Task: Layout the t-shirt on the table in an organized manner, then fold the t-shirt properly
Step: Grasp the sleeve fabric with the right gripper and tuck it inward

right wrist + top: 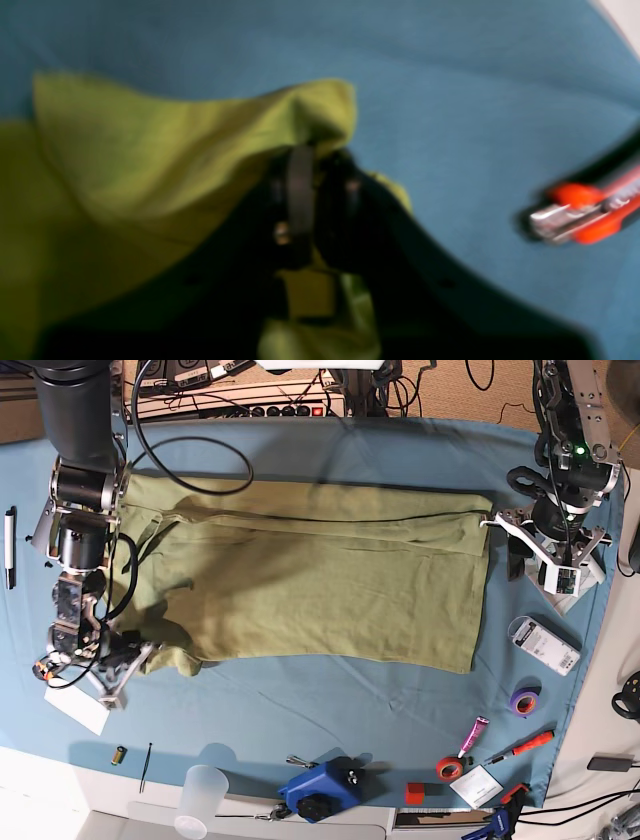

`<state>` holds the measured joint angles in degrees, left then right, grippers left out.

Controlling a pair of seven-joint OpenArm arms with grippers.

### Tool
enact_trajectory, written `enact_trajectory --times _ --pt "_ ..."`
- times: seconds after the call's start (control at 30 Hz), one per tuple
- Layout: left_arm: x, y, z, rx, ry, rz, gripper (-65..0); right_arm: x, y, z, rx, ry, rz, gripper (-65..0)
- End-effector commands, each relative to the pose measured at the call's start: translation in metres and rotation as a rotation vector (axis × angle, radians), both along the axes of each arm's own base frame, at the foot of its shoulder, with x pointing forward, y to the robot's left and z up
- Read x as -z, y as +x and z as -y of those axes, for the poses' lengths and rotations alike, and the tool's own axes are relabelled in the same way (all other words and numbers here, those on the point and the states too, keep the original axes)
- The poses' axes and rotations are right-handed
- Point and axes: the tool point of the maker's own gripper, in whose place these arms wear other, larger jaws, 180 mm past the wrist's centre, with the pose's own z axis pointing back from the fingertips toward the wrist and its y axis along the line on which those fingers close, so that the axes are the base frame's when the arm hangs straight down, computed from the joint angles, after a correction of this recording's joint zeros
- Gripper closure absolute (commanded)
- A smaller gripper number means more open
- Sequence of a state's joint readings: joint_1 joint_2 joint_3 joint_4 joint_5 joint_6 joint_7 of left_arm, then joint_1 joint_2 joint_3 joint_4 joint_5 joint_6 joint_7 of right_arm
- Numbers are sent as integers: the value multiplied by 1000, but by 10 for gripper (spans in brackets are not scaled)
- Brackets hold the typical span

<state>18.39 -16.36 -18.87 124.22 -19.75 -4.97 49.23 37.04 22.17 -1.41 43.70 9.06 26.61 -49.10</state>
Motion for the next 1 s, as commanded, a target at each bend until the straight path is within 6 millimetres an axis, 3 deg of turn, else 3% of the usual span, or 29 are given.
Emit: enact_trajectory --times 0.0,0.17,0.33,0.47,0.73,0.9,0.97 --pt "-12 4 -1 6 8 45 -284 -21 13 9 19 -22 53 0" --pt "-12 4 -1 6 10 45 -284 -16 -7 16 63 -73 -92 0" --pt "-12 5 -1 5 11 45 -283 -43 -6 11 44 -85 -54 0" --pt "-12 4 -1 5 12 45 -284 -56 -18 5 1 -127 -3 0" --pt "-12 4 -1 5 12 45 -284 -49 -73 -13 -50 -188 54 0" --pt "-12 4 -1 5 12 45 -284 -48 -111 -17 -61 -193 103 0" --pt "-12 4 -1 5 12 45 -284 -38 -124 -16 -54 -182 98 0"
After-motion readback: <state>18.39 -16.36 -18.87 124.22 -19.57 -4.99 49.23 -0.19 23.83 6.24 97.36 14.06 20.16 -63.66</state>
